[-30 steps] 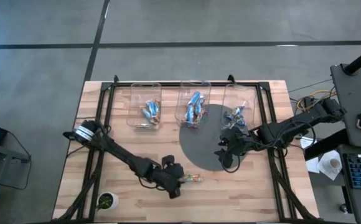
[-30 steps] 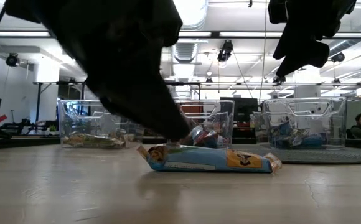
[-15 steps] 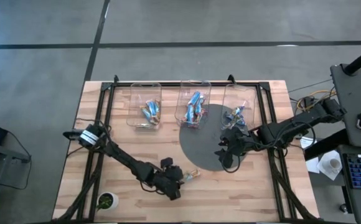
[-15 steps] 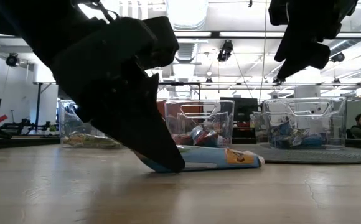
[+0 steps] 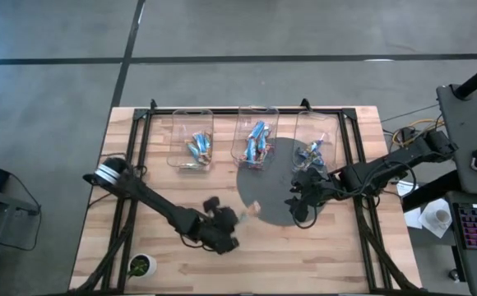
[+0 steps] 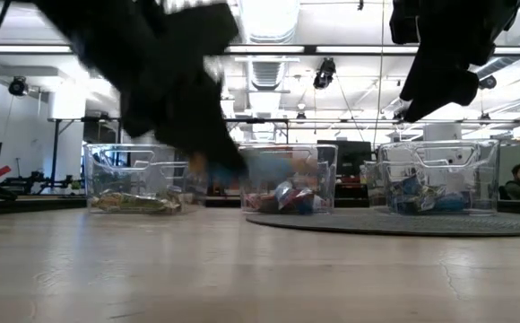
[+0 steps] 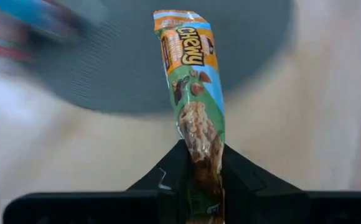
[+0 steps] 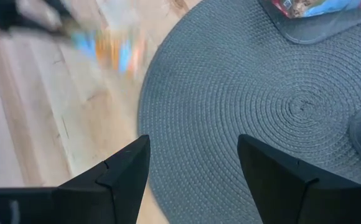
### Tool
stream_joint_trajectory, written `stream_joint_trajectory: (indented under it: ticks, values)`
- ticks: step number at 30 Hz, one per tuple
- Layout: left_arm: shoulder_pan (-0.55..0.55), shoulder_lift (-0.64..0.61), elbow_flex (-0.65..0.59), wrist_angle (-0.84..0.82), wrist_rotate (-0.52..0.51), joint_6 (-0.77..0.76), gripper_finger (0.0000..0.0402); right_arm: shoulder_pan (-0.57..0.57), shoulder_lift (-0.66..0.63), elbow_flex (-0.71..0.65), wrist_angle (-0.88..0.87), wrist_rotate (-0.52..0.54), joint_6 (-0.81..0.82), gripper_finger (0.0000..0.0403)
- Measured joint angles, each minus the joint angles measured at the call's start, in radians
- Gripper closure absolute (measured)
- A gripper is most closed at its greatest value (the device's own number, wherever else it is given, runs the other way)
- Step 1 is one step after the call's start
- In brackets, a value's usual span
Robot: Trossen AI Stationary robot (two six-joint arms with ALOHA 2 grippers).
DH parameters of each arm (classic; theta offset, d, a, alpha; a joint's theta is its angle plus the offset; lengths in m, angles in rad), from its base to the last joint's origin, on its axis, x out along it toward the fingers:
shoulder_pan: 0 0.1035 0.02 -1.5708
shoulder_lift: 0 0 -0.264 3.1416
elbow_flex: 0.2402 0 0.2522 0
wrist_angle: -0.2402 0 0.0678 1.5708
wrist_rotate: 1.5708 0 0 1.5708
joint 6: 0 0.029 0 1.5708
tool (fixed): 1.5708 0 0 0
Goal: Pick and place Granola Bars by type
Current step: Put the yellow granola bar into the left transparent bin
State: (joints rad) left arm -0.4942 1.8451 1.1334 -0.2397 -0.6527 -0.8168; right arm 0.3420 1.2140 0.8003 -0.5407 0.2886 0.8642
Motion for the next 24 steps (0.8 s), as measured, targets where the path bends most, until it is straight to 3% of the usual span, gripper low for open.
stream_joint_trajectory:
  ticks: [3,6,8,10,18,24]
  values:
    - [-0.001,-0.129,-0.001,-0.189,-0.235,-0.226,0.0355,0.0,0.0,-0.004,0.0,0.001,0.0,0.017]
    - [-0.005,-0.273,-0.007,-0.481,-0.495,-0.644,0.0355,0.0,0.0,-0.004,0.001,0.002,0.0,0.017]
    - [0.012,-0.362,-0.016,-0.666,-0.563,-0.883,0.0355,0.0,0.0,-0.004,0.001,0.003,0.0,0.017]
    - [0.05,-0.436,-0.034,-0.77,-0.541,-0.965,0.0355,0.0,0.0,-0.004,0.001,0.015,0.0,0.017]
    - [0.34,-0.608,-0.19,-0.766,-0.311,-0.808,0.0355,-0.001,0.0,-0.005,0.006,0.038,0.022,0.017]
    - [0.535,-0.674,-0.395,-0.42,-0.04,-0.553,0.0355,0.0,0.0,-0.005,0.009,0.053,0.053,0.017]
